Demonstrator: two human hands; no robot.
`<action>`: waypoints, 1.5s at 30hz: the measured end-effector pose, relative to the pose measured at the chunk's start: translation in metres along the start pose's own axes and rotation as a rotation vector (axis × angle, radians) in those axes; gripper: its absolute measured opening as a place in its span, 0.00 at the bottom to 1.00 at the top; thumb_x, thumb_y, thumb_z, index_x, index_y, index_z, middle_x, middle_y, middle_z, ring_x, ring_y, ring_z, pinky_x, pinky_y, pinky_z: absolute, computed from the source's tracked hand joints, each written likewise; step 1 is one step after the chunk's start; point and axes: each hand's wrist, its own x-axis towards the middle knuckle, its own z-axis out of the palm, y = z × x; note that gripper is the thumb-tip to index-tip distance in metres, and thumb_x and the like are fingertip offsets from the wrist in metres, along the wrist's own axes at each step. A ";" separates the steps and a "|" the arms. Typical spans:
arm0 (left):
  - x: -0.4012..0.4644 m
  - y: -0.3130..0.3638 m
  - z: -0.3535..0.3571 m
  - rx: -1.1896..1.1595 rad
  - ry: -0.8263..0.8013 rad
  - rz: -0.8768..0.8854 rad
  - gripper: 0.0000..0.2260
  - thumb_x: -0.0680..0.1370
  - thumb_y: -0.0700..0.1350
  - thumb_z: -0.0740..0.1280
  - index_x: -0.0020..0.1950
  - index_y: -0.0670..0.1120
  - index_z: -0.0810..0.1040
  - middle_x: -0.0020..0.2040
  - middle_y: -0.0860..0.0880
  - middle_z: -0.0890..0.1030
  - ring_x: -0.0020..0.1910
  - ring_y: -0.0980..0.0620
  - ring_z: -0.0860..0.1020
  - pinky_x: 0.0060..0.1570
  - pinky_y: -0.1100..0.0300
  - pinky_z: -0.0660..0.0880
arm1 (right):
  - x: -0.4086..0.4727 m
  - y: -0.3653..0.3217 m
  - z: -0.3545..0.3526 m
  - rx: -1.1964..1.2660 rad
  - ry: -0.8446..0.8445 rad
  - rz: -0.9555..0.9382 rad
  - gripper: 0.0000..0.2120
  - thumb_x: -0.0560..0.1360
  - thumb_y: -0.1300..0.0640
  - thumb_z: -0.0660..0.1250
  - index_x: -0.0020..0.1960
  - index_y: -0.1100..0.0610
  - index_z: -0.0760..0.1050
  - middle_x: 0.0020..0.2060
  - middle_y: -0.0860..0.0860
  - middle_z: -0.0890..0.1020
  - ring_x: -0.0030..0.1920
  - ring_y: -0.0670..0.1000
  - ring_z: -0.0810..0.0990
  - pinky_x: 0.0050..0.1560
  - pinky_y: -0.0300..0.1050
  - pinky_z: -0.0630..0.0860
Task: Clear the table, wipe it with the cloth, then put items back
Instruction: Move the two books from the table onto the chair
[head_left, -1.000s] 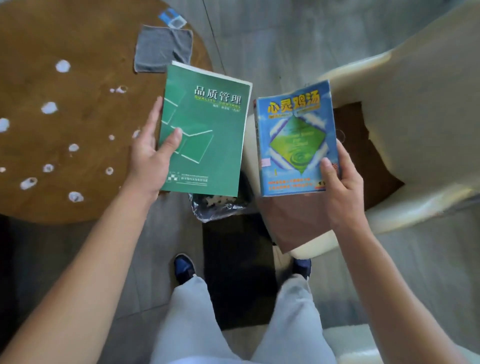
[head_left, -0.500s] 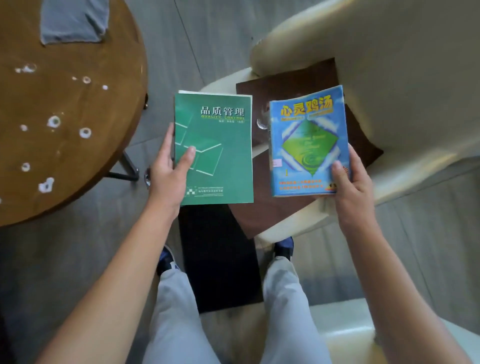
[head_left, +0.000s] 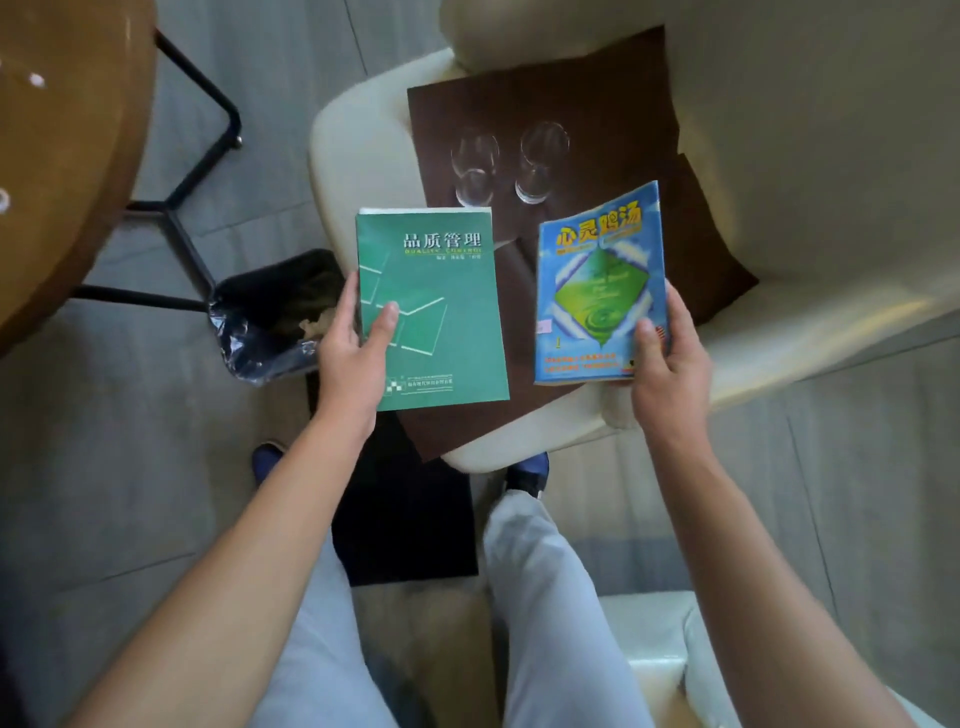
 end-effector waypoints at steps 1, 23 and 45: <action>0.000 -0.005 0.009 -0.012 0.019 -0.020 0.27 0.83 0.43 0.68 0.80 0.56 0.65 0.67 0.57 0.78 0.60 0.60 0.82 0.54 0.60 0.81 | 0.007 0.006 -0.002 -0.002 -0.010 0.009 0.22 0.84 0.60 0.61 0.77 0.50 0.69 0.65 0.47 0.82 0.61 0.42 0.81 0.68 0.49 0.77; 0.048 -0.111 0.117 -0.122 0.145 -0.039 0.28 0.82 0.43 0.69 0.81 0.49 0.65 0.66 0.54 0.81 0.62 0.59 0.81 0.63 0.59 0.78 | 0.124 0.069 -0.021 -0.127 -0.302 0.062 0.21 0.84 0.55 0.62 0.76 0.42 0.69 0.60 0.48 0.83 0.48 0.50 0.87 0.31 0.46 0.83; 0.050 -0.141 0.115 0.558 0.246 0.107 0.29 0.81 0.47 0.68 0.82 0.53 0.63 0.69 0.48 0.78 0.65 0.49 0.77 0.62 0.60 0.72 | 0.158 0.096 -0.012 -0.588 -0.268 0.124 0.31 0.77 0.57 0.70 0.77 0.43 0.68 0.62 0.47 0.83 0.60 0.51 0.81 0.56 0.39 0.74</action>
